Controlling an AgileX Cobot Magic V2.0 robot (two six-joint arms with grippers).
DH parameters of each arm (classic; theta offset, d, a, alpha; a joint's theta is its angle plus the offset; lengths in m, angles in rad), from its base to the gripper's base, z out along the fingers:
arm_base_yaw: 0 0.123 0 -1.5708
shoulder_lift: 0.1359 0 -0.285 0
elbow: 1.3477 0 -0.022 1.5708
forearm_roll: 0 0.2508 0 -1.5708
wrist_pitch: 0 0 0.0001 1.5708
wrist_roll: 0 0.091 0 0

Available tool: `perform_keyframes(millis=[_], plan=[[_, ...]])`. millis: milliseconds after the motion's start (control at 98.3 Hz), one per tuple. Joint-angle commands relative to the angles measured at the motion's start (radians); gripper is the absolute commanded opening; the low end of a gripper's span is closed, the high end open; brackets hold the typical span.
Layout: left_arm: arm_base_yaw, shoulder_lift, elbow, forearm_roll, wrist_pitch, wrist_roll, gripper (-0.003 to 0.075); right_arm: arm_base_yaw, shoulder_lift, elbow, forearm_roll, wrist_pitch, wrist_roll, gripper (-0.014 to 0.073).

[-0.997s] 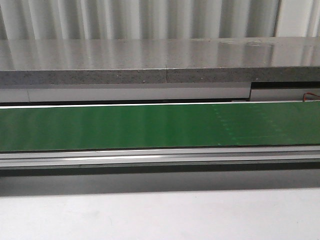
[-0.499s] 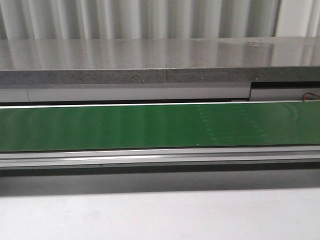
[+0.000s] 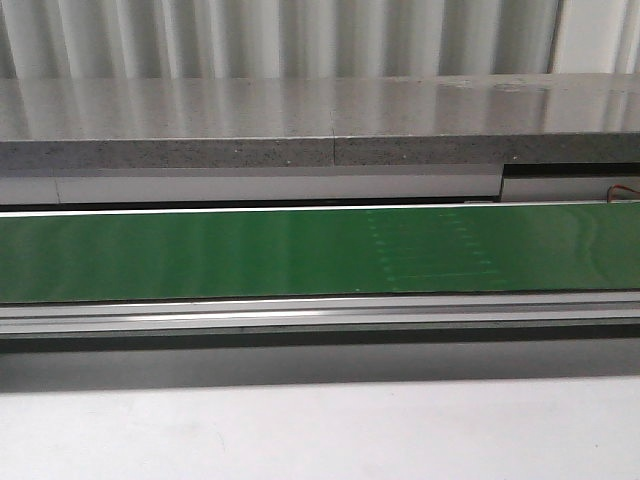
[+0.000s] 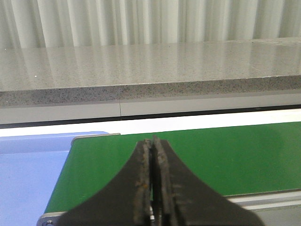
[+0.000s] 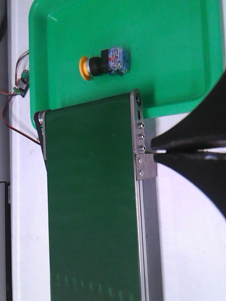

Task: Move button from right to left

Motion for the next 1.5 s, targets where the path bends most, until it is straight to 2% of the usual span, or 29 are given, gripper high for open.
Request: perform_keyframes(millis=[0, 275, 346, 397, 478, 488, 499, 549, 560, 570, 641, 692, 987, 1485], plan=[[0.001, -0.03, 0.039, -0.003, -0.075, -0.01, -0.002, 0.0, 0.064, -0.057, 0.0, -0.059, -0.001, -0.0066], [0.001, -0.03, 0.039, -0.003, -0.075, -0.01, -0.002, 0.0, 0.267, -0.193, 0.0, 0.097, -0.003, -0.0062], [0.001, -0.03, 0.039, -0.003, -0.075, -0.01, -0.002, 0.0, 0.324, -0.231, 0.001, 0.134, -0.003, -0.0025], [0.001, -0.03, 0.039, -0.003, -0.075, -0.01, -0.002, 0.0, 0.364, -0.258, 0.004, 0.164, -0.003, 0.004], [0.001, -0.03, 0.039, -0.003, -0.075, -0.01, -0.002, 0.0, 0.423, -0.297, 0.004, 0.207, -0.003, 0.0215], [0.001, -0.03, 0.039, -0.003, -0.075, -0.01, -0.002, 0.0, 0.433, -0.304, 0.006, 0.209, -0.003, 0.0215], [0.001, -0.03, 0.039, -0.003, -0.075, -0.01, -0.002, 0.0, 0.438, -0.308, 0.006, 0.215, -0.003, 0.0265], [0.001, -0.03, 0.039, -0.003, -0.075, -0.01, -0.002, 0.0, 0.471, -0.33, 0.006, 0.236, -0.003, 0.038], [0.001, -0.03, 0.039, -0.003, -0.075, -0.01, -0.002, 0.0, 0.48, -0.336, 0.006, 0.238, -0.003, 0.038], [0.001, -0.03, 0.039, -0.003, -0.075, -0.01, -0.002, 0.0, 0.485, -0.339, 0.006, 0.243, -0.003, 0.0423], [0.001, -0.03, 0.039, -0.003, -0.075, -0.01, -0.002, 0.0, 0.526, -0.368, 0.006, 0.257, -0.003, 0.0532], [0.001, -0.03, 0.039, -0.003, -0.075, -0.01, -0.002, 0.0, 0.551, -0.385, 0.007, 0.263, -0.003, 0.0564], [0.001, -0.03, 0.039, -0.003, -0.075, -0.01, -0.002, -0.017, 0.664, -0.492, -0.033, 0.277, 0.017, 0.0563], [0.001, -0.03, 0.039, -0.003, -0.075, -0.01, -0.002, -0.348, 0.921, -0.64, -0.041, 0.303, 0.022, 0.0563]])
